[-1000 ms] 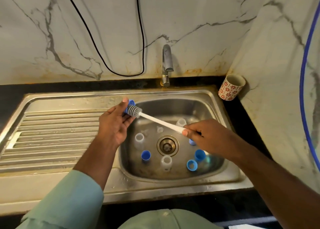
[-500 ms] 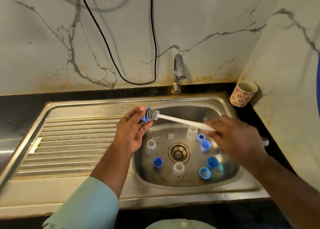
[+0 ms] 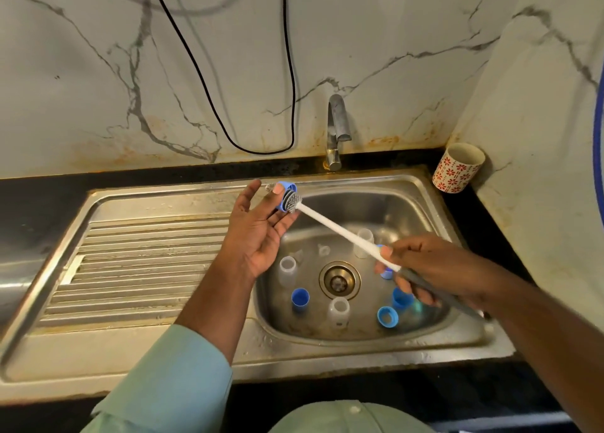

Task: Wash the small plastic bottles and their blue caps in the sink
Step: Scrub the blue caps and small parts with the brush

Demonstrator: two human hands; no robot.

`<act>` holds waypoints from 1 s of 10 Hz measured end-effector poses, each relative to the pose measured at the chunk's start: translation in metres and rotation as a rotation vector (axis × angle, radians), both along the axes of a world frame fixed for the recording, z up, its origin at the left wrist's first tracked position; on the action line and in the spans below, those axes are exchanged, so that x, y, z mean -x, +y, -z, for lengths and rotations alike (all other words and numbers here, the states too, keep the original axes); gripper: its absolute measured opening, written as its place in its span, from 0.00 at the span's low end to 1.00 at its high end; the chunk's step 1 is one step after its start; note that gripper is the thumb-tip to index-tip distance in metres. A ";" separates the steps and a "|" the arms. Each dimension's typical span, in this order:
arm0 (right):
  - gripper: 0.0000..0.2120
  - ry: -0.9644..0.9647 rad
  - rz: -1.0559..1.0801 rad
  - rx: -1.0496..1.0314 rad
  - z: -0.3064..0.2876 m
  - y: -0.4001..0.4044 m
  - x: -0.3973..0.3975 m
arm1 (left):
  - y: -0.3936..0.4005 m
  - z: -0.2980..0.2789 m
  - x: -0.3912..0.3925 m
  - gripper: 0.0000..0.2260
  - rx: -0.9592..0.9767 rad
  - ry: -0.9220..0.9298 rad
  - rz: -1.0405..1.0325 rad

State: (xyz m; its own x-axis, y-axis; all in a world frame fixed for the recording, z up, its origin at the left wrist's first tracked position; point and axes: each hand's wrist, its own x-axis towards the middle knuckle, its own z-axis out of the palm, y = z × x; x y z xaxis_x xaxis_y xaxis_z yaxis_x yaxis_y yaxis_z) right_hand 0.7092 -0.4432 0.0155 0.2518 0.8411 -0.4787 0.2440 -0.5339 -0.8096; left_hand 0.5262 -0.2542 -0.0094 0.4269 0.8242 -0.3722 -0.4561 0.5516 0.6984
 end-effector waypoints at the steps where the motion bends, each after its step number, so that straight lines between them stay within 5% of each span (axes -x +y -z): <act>1: 0.06 -1.178 -0.017 -0.344 0.012 0.007 -0.017 | -0.004 0.002 -0.002 0.31 0.014 0.053 0.014; 2: 0.10 -1.026 0.098 -0.368 0.005 0.013 -0.014 | -0.005 0.001 -0.004 0.33 0.033 0.015 -0.014; 3: 0.14 -0.178 0.024 -0.068 0.001 0.017 -0.006 | 0.002 -0.003 -0.004 0.30 0.007 0.001 -0.017; 4: 0.13 -0.654 -0.103 -0.158 0.015 0.021 -0.007 | 0.003 -0.001 -0.002 0.29 0.003 0.030 -0.019; 5: 0.09 -1.307 0.033 -0.455 0.020 0.024 -0.009 | 0.001 0.003 0.001 0.28 -0.010 0.085 -0.023; 6: 0.13 -0.663 0.020 -0.275 0.011 0.030 -0.006 | 0.003 0.002 0.003 0.29 -0.009 0.059 -0.050; 7: 0.13 -0.508 -0.097 -0.116 0.014 0.031 -0.004 | 0.008 0.001 0.006 0.29 -0.015 0.044 -0.052; 8: 0.07 -1.206 -0.114 -0.375 0.014 0.030 -0.012 | 0.006 0.004 0.008 0.28 0.001 0.060 -0.065; 10: 0.15 -0.902 -0.277 -0.112 0.001 0.030 -0.008 | 0.011 0.008 0.012 0.20 0.030 0.084 -0.171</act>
State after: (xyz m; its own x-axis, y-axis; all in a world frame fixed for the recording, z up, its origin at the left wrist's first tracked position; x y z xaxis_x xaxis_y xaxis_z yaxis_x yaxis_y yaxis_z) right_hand 0.7167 -0.4136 0.0141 0.2718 0.9556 -0.1139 0.9084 -0.2938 -0.2973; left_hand 0.5144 -0.2436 -0.0170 0.2478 0.8701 -0.4260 -0.4856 0.4921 0.7226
